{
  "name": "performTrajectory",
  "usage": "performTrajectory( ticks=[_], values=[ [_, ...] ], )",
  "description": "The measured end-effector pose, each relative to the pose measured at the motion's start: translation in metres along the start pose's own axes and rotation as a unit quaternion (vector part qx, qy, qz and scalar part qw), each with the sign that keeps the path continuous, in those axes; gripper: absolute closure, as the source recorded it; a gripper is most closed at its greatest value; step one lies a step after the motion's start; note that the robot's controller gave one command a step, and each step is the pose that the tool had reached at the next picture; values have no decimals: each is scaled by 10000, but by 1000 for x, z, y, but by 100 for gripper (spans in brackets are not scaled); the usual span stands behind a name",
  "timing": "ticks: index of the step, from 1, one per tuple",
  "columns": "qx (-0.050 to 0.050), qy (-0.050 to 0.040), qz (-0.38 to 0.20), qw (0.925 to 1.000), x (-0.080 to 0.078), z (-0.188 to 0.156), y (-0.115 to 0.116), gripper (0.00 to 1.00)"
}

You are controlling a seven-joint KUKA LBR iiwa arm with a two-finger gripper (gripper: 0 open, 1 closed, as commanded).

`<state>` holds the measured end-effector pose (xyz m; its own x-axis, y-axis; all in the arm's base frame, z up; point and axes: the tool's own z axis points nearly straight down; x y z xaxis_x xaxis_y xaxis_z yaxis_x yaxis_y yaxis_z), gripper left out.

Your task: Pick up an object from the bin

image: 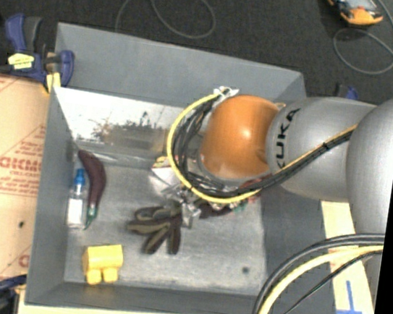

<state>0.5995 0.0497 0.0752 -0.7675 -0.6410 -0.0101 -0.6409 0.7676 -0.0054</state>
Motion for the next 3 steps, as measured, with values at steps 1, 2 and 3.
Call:
performTrajectory(
  ticks=[1,2,3],
  values=[
    [1,6,4,10000,0,-11,0,100],
    [11,-3,10,10000,0,-21,-1,100],
    [8,2,14,10000,0,-30,-1,100]
  ],
)
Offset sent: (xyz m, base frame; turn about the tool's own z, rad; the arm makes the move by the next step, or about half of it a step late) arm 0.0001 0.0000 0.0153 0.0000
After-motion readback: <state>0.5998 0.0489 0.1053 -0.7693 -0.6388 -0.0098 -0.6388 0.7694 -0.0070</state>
